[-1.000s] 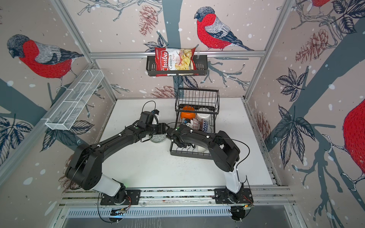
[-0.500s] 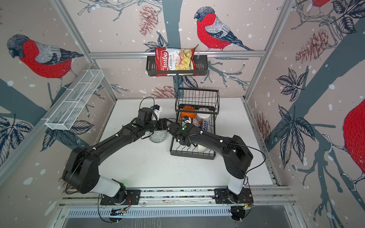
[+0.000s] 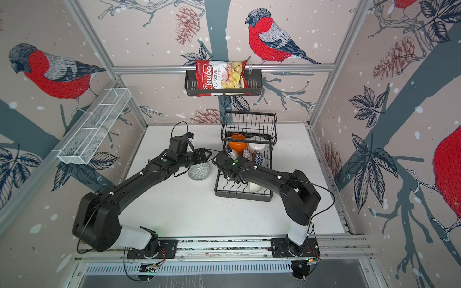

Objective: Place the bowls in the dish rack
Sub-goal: 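Raise the right gripper from the rack while left gripper moves toward green-patterned bowl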

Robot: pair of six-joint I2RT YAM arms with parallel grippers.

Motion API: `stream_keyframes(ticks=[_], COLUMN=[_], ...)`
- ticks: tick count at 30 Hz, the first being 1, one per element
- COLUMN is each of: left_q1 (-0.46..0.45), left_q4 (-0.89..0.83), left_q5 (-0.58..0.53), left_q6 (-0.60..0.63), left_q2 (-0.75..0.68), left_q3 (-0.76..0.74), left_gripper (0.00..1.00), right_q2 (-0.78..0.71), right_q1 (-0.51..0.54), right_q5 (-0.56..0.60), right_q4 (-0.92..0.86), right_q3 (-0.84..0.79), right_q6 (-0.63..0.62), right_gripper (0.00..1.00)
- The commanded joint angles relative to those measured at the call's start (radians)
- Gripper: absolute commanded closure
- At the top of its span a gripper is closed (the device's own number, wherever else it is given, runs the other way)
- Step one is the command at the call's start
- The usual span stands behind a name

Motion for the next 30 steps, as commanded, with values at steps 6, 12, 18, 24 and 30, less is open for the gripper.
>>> stream_keyframes(ticks=[6,12,18,24,30], left_q1=[0.064,0.065,0.065,0.065,0.065], left_q4=[-0.221,-0.158,-0.134,-0.057,0.005], left_q5=[-0.296,-0.174,-0.103,0.045,0.171], left_q6=[0.004,0.023,0.022,0.033,0.041], left_q2=[-0.028,-0.076,-0.13,-0.187,-0.207], left_q3=[-0.071,-0.095,-0.086,-0.094,-0.11], left_gripper=[0.37,0.37,0.38,0.37,0.37], right_q2=[-0.182,-0.15,-0.109,-0.053,-0.004], right_q1=[-0.041,-0.043,-0.04,-0.035,-0.032], right_q5=[-0.041,-0.02,0.014,0.037,0.039], right_q4=[0.24,0.241,0.235,0.219,0.224], right_q3=[-0.031,-0.025,-0.008,0.037,0.087], right_q6=[0.0,-0.019,-0.032,-0.044,-0.056], right_gripper=[0.18,0.18,0.18,0.18,0.18])
